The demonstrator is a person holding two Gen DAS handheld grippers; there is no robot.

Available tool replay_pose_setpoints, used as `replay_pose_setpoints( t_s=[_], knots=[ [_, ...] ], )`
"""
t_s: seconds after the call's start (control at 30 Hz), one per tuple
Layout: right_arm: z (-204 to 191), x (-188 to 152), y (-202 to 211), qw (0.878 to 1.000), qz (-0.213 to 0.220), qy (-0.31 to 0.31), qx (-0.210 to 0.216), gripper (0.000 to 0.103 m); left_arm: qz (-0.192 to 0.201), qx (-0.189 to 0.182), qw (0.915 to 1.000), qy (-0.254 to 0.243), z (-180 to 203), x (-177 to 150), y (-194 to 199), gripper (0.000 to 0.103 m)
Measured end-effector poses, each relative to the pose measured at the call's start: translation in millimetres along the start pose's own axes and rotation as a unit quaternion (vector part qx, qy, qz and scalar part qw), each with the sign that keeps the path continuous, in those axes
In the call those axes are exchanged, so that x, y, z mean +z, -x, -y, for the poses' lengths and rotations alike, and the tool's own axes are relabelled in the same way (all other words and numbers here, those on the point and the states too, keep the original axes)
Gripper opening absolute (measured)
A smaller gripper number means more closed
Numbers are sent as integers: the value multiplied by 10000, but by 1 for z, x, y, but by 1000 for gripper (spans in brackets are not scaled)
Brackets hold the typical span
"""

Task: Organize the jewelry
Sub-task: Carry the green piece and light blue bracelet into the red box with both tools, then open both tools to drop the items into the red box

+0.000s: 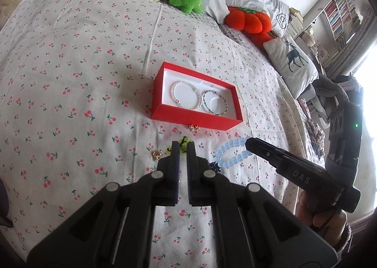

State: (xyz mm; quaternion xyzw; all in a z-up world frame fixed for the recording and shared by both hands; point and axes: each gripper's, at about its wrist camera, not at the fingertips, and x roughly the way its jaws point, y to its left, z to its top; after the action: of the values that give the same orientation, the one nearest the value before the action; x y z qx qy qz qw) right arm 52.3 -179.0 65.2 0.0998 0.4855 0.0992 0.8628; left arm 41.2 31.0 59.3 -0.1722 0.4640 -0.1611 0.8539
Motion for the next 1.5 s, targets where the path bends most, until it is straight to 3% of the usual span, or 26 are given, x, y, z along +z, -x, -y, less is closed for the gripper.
replay_pose_setpoints(
  t_s=[0.43,0.7,0.9,1.1,1.5],
  knots=[
    [6,27,18,9992,383,-125,78,12,252,29,9990,-371,29,29,-7,6],
    [11,62,8,9970,726,-171,207,12,559,-283,9976,-303,36,58,-44,6],
    [13,80,-12,9955,867,-172,354,12,530,-491,9973,-129,34,67,-78,6],
    [13,85,-35,9939,822,-190,715,12,381,-154,9991,-99,20,67,-103,6],
    [44,76,-61,9979,553,-322,44,13,178,414,9982,-407,21,62,-115,7]
  ],
)
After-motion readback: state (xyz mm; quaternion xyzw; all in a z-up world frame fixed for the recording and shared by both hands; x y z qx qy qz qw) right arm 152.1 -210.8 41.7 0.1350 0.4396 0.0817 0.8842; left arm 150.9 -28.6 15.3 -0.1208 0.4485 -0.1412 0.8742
